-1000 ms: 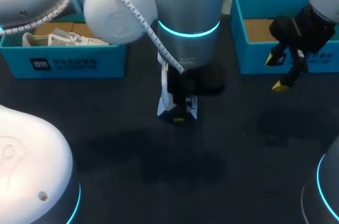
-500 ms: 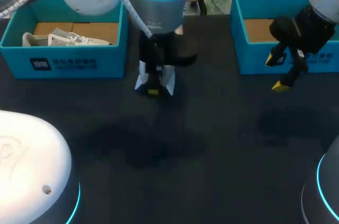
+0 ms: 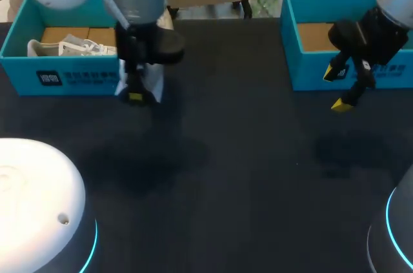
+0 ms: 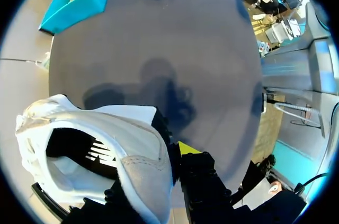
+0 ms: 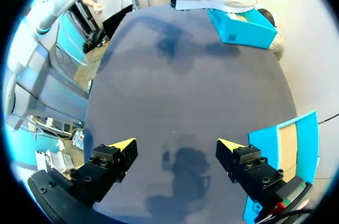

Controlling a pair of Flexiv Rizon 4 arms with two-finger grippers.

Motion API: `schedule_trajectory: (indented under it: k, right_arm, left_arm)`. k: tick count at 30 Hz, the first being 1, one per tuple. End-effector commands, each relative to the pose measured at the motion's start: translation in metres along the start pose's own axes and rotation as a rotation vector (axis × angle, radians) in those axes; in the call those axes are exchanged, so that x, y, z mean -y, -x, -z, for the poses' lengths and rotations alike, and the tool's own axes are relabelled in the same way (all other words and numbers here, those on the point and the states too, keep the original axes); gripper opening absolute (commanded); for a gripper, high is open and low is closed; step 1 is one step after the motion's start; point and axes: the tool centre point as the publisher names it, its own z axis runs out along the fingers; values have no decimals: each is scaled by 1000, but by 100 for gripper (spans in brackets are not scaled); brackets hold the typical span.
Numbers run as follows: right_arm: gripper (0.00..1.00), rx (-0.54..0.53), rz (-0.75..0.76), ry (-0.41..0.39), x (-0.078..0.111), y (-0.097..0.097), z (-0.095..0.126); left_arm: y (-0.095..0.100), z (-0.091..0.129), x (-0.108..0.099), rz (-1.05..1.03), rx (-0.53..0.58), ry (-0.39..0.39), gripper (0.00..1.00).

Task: Take the shoe out of the shoebox, open the shoe tongue, remove and reinsert the insole, then place the shoe into the shoebox

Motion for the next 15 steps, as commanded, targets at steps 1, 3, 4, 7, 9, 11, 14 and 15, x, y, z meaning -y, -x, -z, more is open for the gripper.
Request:
schedule_trajectory:
  k: [1,3,4,7,9,11,14,15]
  right_arm:
    - [100,0,0,-2,0,0,-1]
    - [100,0,0,-2,0,0,-1]
    - [100,0,0,-2,0,0,-1]
    - [100,0,0,-2,0,0,-1]
    - [100,0,0,-2,0,0,-1]
    - [100,0,0,-2,0,0,-1]
    - [100,0,0,-2,0,0,-1]
    - [100,0,0,-2,0,0,-1]
  left_arm:
    - [10,-3,-61,18,0,-128,0]
    - [14,-5,-73,21,1,-129,0]
    - [16,-6,-81,22,0,-128,0]
    - [19,-10,-103,27,-5,-131,0]
    - [22,-12,-117,23,-11,-132,0]
    - [26,-13,-130,25,-12,-138,0]
    - [33,-15,-149,38,-1,-146,0]
    - [35,-16,-155,39,2,-148,0]
